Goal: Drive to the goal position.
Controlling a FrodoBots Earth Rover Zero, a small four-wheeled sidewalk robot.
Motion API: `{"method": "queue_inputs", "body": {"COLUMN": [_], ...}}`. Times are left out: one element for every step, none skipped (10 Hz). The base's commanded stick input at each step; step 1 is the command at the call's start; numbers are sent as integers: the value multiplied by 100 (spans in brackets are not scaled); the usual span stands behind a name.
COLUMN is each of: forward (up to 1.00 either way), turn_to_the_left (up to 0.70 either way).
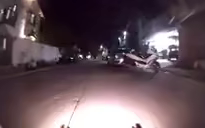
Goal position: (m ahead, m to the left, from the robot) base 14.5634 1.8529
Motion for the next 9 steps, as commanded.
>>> {"method": "queue_inputs", "body": {"forward": [85, 85, 85, 85, 85, 85, 85, 85, 85], "turn_to_the_left": [0, 0, 0, 0, 0, 0, 0, 0, 0]}}
